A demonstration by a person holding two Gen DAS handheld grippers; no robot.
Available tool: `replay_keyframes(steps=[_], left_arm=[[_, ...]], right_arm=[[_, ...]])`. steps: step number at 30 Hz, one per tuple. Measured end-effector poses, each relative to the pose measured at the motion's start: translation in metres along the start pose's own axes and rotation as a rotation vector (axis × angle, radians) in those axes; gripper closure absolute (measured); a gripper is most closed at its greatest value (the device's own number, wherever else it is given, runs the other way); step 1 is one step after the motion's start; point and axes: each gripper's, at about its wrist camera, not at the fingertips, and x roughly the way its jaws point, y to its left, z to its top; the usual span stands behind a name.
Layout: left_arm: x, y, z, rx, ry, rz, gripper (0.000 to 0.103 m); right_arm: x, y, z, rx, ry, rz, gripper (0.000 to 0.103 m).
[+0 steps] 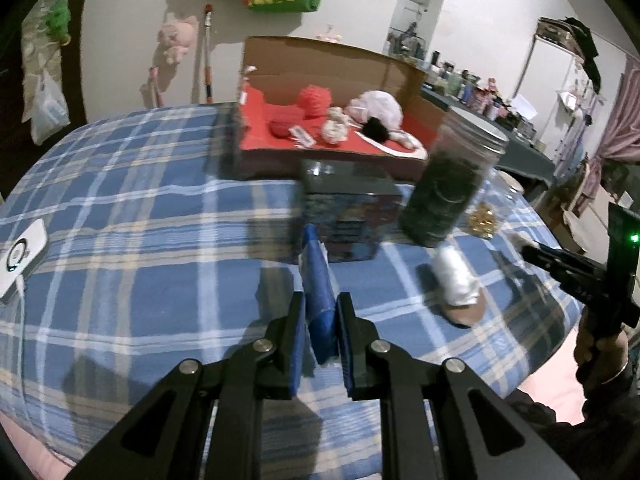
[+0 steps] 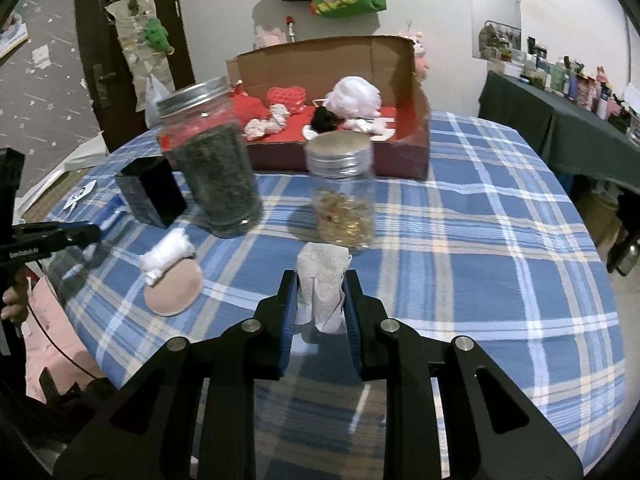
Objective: Organize soft objects
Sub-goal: 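Lift and carry the blue item and white tissue toward the red box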
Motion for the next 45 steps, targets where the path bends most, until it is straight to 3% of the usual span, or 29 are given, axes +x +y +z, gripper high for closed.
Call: replay_keyframes(steps=[7, 25, 38, 45], left_arm=[[-0.002, 0.019, 0.011, 0.019, -0.019, 0.031, 0.087], [0.035, 0.023, 0.062, 0.217, 0.0, -0.013, 0.087], [0.045, 0.011, 0.117, 0.298, -0.002, -0.1, 0.087], [0.073, 0.003, 0.144, 0.28, 0.045, -0.144, 0.087]], right_arm=[[0.004, -0.02, 0.009, 0.0, 0.018, -0.009, 0.081], [0.031, -0.067, 0.06, -0.009, 0.052, 0.096, 0.081], [0.054, -0.06, 0.113, -0.089, 0.063, 0.198, 0.081], [0.077, -0.045, 0.139, -0.148, 0.089, 0.216, 0.081]])
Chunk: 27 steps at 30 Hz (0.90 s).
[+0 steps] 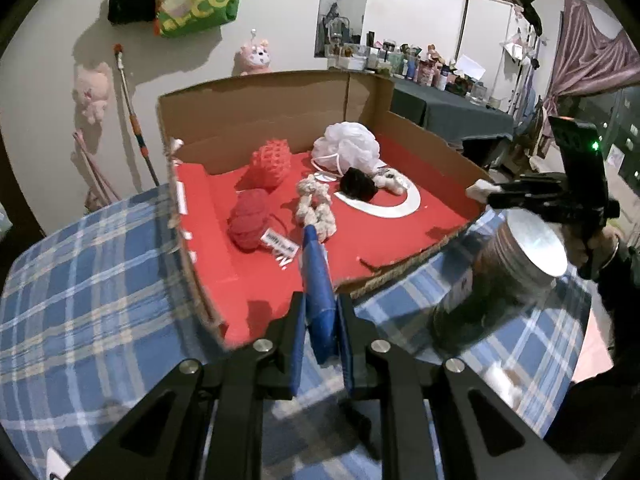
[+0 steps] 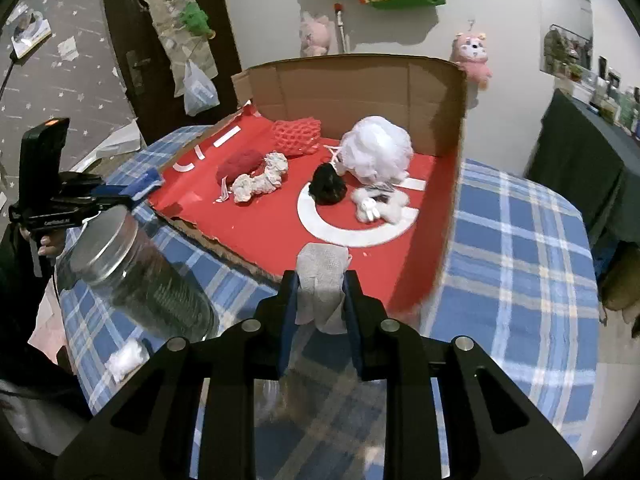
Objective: Organize soft objects
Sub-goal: 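Lift and carry the blue item and white tissue toward the red box, then lower the blue item and white tissue into the box and open both tools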
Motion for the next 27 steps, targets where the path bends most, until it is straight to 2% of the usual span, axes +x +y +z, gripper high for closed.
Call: replay_keyframes(steps=[5, 12, 17, 23, 27], left_arm=[[0.023, 0.001, 0.017, -0.023, 0.044, -0.016, 0.087], [0.058, 0.008, 0.031, -0.071, 0.161, 0.001, 0.087], [0.078, 0.011, 0.033, -0.078, 0.231, 0.053, 0.087], [0.092, 0.019, 0.036, -0.078, 0.269, 0.121, 0.086], [0.097, 0.024, 0.038, -0.087, 0.28, 0.129, 0.086]], right_arm=[[0.023, -0.001, 0.016, -0.006, 0.046, -0.015, 0.081], [0.057, -0.002, 0.033, -0.007, 0.14, -0.099, 0.081], [0.075, -0.005, 0.041, 0.0, 0.209, -0.151, 0.081], [0.089, -0.002, 0.043, -0.043, 0.254, -0.213, 0.081], [0.098, -0.002, 0.041, -0.07, 0.285, -0.26, 0.081]])
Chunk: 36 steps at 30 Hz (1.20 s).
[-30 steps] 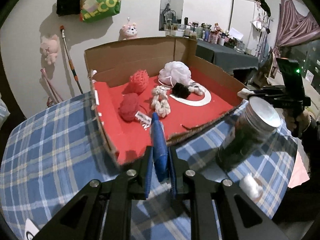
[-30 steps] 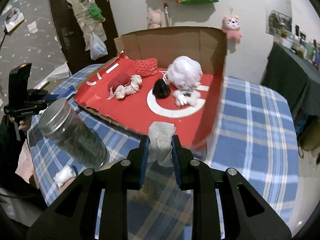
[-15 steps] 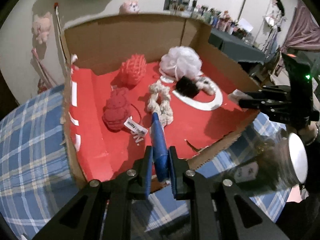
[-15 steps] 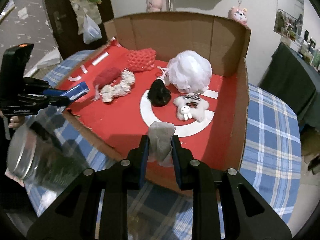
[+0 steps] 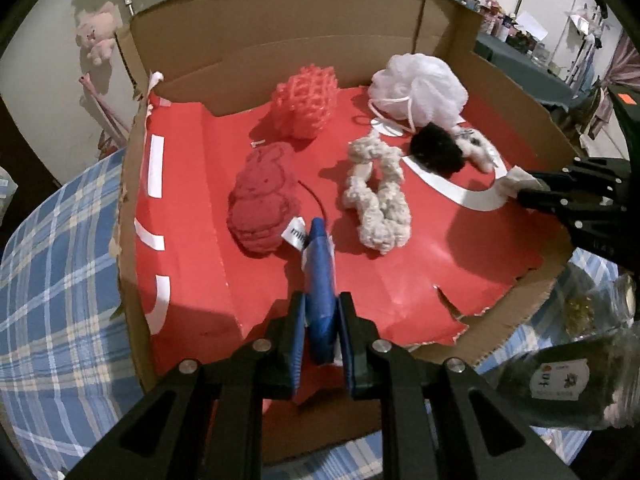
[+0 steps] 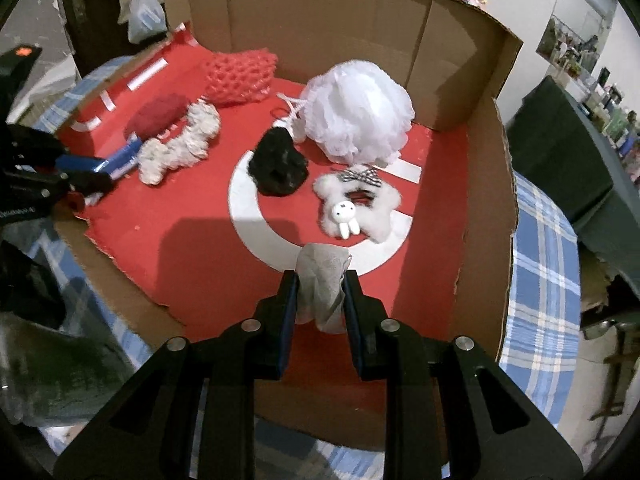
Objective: Organize soft objects
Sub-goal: 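Lower the blue item and white tissue into the box and open both tools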
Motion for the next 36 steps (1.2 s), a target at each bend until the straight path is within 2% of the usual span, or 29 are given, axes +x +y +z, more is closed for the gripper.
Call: replay_keyframes(steps=[13, 15, 18, 19, 20, 22, 28, 31, 36], left_arm=[[0.002, -0.005, 0.002, 0.017, -0.001, 0.012, 0.084], [0.002, -0.006, 0.002, 0.02, -0.002, 0.014, 0.079], [0.0, -0.007, 0.001, 0.024, -0.013, 0.004, 0.07], [-0.002, -0.007, 0.0, 0.025, -0.018, 0.001, 0.066], [-0.005, -0.008, -0.001, 0.027, -0.025, -0.001, 0.061], [-0.012, -0.009, -0.003, 0.032, -0.044, -0.002, 0.055], [-0.043, -0.016, -0.008, 0.028, -0.131, -0.01, 0.036], [-0.063, -0.022, -0.013, 0.025, -0.186, -0.003, 0.03], [-0.102, -0.034, -0.026, 0.003, -0.305, 0.015, 0.017]], right_arm=[[0.01, 0.006, -0.003, -0.039, 0.019, -0.016, 0.075], [0.01, 0.006, -0.003, -0.036, 0.017, -0.012, 0.074], [0.01, 0.006, -0.003, -0.028, 0.015, 0.011, 0.067], [0.008, 0.007, -0.003, -0.029, 0.009, 0.027, 0.054], [0.008, 0.009, -0.003, -0.033, 0.005, 0.036, 0.047], [0.004, 0.015, -0.003, -0.048, -0.01, 0.004, 0.044], [-0.014, 0.01, -0.001, -0.017, -0.046, -0.009, 0.043], [-0.029, 0.009, -0.001, -0.008, -0.071, -0.025, 0.038], [-0.06, 0.011, -0.003, 0.021, -0.129, -0.028, 0.036]])
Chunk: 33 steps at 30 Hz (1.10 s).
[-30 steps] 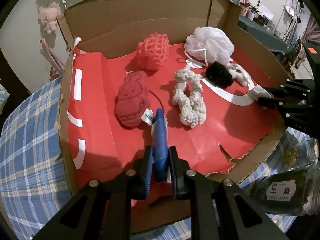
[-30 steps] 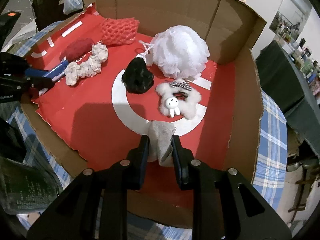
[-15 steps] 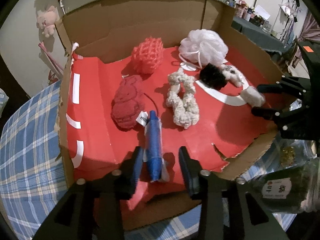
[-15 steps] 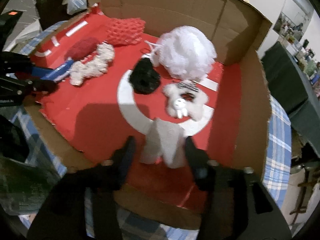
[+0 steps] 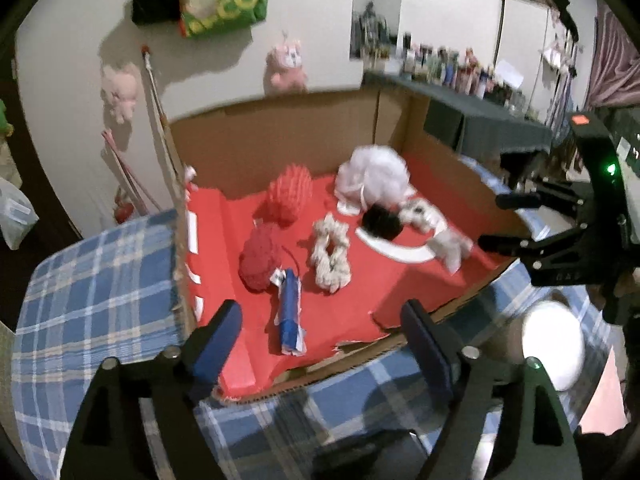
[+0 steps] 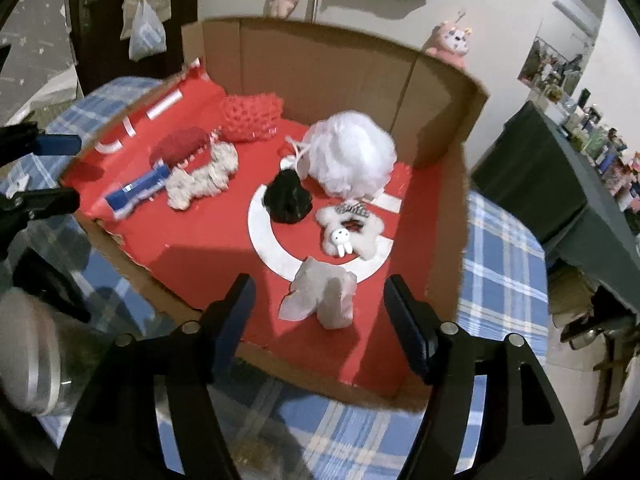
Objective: Organize soft objects
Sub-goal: 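Lower the blue item and white tissue into the box and open both tools, then withdraw both open tools from the box back toward the table items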
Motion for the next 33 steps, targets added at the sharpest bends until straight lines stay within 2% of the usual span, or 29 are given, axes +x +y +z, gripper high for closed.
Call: replay_keyframes(steps=[4, 11, 18, 25, 33], left_arm=[[-0.029, -0.009, -0.005, -0.016, -0.074, 0.013, 0.008], [-0.077, -0.029, -0.024, -0.025, -0.176, 0.035, 0.001], [-0.109, -0.045, -0.053, -0.067, -0.247, 0.047, 0.0], [-0.122, -0.061, -0.091, -0.099, -0.28, 0.047, 0.0], [-0.106, -0.077, -0.132, -0.125, -0.248, 0.051, 0.0]], right_arm=[[-0.037, 0.005, -0.005, 0.025, -0.072, 0.0, 0.029], [-0.1, 0.02, -0.027, 0.051, -0.19, -0.007, 0.023], [-0.147, 0.043, -0.066, 0.077, -0.287, -0.044, 0.019], [-0.173, 0.065, -0.11, 0.115, -0.357, -0.079, 0.015], [-0.153, 0.083, -0.148, 0.167, -0.348, -0.085, 0.015]])
